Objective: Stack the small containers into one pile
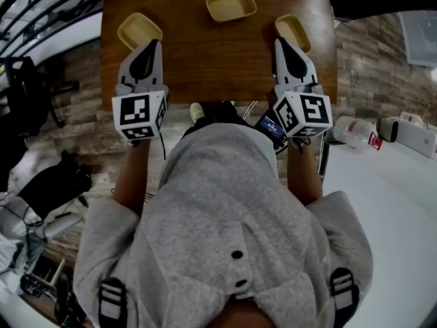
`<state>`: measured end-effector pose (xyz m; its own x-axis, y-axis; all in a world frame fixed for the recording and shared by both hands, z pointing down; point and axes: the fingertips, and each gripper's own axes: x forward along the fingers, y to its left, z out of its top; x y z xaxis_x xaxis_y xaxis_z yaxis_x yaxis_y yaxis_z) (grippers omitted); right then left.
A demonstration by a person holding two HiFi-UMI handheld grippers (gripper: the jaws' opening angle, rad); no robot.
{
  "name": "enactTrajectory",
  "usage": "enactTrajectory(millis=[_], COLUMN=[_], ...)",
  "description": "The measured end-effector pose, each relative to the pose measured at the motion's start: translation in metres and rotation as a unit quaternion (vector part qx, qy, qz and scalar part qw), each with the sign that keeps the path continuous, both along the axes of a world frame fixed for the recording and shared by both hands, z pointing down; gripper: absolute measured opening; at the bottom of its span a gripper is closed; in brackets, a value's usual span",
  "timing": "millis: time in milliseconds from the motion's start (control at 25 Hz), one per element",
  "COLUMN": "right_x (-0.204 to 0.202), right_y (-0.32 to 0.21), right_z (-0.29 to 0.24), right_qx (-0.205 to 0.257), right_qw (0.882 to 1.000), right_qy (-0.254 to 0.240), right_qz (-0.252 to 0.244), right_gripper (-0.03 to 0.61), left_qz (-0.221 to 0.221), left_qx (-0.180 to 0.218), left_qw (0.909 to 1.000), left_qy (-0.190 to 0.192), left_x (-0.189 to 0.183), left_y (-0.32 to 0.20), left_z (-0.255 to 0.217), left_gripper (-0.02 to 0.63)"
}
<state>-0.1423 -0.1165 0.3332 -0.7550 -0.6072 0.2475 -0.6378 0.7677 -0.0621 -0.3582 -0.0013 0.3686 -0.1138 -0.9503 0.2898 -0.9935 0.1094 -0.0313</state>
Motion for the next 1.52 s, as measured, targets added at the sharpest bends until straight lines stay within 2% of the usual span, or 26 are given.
enactTrajectory(millis=[120,320,600,880,1200,1520], right_x=[0.006,0.009,0.006,-0.007,-0.022,-0.035], right_y=[-0.011,-0.028,-0.037,-0.047,-0.039,-0.032], right_z=[0.001,0.007,0.015,0.021,0.030,0.039], right_qx=[-0.002,-0.007,-0.015,-0.024,-0.034,-0.046], right_qw=[1.000,1.000,1.000,0.999,0.999,0.998], right_qy=[-0.003,0.001,0.011,0.012,0.016,0.021], right_qz=[-0.001,-0.008,-0.015,-0.018,-0.024,-0.045], right_gripper=[0.011,0.011,0.011,0.011,0.011,0.011], left_qz=[-0.002,-0.007,0.015,0.018,0.028,0.040], left_qx=[-0.026,-0.047,-0.104,-0.147,-0.193,-0.257], left_qw=[0.9996,0.9988,0.9943,0.9889,0.9807,0.9650], left_qy=[-0.012,-0.006,-0.018,-0.008,-0.014,-0.036], left_x=[-0.004,-0.011,-0.018,-0.036,-0.050,-0.055], left_y=[-0.006,-0.019,-0.031,-0.041,-0.035,-0.034], left_z=[0.017,0.036,0.078,0.112,0.151,0.197], left_gripper=[0.011,0.012,0.051,0.123,0.137,0.137])
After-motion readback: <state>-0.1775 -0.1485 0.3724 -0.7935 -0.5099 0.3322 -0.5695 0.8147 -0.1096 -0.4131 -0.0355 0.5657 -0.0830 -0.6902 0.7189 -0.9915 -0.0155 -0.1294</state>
